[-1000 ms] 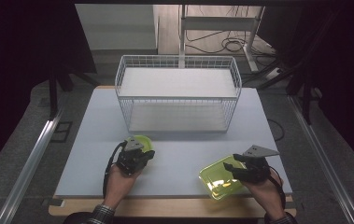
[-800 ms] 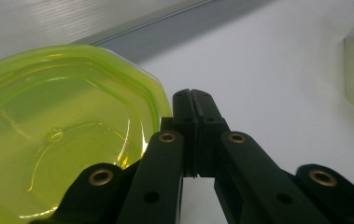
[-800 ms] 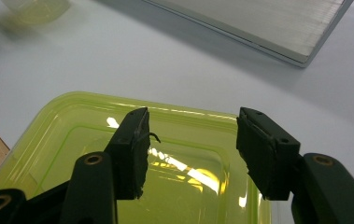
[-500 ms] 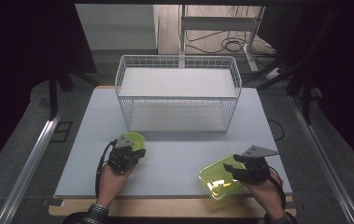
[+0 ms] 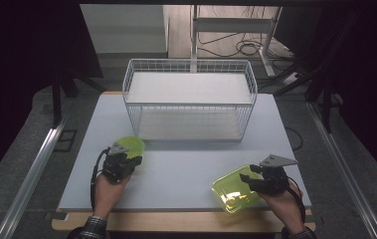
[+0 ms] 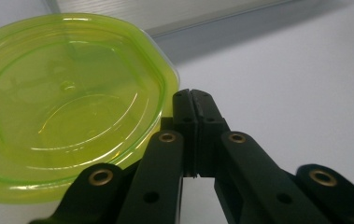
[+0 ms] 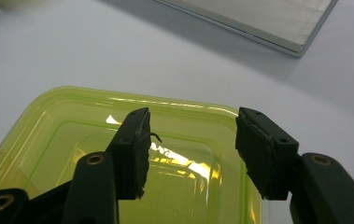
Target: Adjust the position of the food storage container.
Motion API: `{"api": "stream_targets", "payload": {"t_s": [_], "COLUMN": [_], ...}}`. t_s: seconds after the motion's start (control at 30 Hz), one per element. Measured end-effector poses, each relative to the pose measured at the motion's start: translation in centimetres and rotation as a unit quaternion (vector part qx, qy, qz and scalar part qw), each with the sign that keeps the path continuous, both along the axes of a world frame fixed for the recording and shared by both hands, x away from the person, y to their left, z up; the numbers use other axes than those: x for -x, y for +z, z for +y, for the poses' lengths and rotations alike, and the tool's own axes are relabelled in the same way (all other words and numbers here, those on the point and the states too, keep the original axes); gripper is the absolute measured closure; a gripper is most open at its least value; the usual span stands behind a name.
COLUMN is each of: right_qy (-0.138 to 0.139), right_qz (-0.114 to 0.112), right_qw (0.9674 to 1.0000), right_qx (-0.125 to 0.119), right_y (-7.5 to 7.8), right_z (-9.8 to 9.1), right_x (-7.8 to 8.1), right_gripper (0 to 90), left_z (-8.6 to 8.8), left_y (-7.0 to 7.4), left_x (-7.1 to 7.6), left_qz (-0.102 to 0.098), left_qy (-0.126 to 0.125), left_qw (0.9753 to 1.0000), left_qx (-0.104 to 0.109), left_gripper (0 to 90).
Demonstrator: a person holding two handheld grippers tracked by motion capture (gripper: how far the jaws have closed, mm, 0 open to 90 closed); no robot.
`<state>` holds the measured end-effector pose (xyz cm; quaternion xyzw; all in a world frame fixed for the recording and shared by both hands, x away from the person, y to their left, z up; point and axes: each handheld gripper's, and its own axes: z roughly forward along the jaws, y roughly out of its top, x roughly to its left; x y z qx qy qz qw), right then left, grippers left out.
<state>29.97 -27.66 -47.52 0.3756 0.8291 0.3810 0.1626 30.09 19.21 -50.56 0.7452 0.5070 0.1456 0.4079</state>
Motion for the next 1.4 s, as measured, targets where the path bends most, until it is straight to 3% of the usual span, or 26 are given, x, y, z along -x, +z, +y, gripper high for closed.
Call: {"api": "stream_targets", "payload": {"t_s": [0.2, 0.33, 0.47, 0.77, 0.93, 1.1, 1.4], "right_qy": [-0.005, 0.002, 0.022, 0.056, 0.066, 0.068, 0.077], "right_qz": [0.004, 0.01, 0.024, 0.038, 0.055, 0.073, 0.063], "right_qw": [1.0, 0.9999, 0.9995, 0.9976, 0.9962, 0.9949, 0.995], "right_qx": [0.004, 0.006, -0.003, -0.015, -0.016, -0.017, -0.014], "right_y": [0.2, 0.5, 0.7, 1.0, 0.5, -0.2, -0.4], "right_z": [-0.5, -0.7, -1.1, -1.9, -2.3, -2.4, -0.8], "right_x": [0.1, 0.7, 2.0, 5.5, 6.9, 6.6, 5.2], "right_gripper": [55.9, 74.0, 88.4, 88.9, 88.8, 88.8, 88.9], "left_z": [-1.0, -2.0, -2.6, -2.9, -3.1, -3.4, -3.8], "left_y": [0.0, -0.3, -0.6, -0.8, -0.9, -1.0, -1.0], "left_x": [0.6, 1.4, 2.1, 2.4, 2.4, 2.4, 2.4], "left_qz": [-0.006, -0.004, -0.008, -0.009, -0.008, -0.007, -0.007], "left_qy": [-0.02, -0.052, -0.065, -0.073, -0.074, -0.076, -0.084], "left_qw": [0.9998, 0.9986, 0.9977, 0.9971, 0.9969, 0.9968, 0.9961], "left_qx": [-0.005, -0.01, -0.014, -0.017, -0.025, -0.024, -0.028], "left_gripper": [89.4, 87.9, 85.6, 83.9, 88.0, 89.0, 89.8]}}
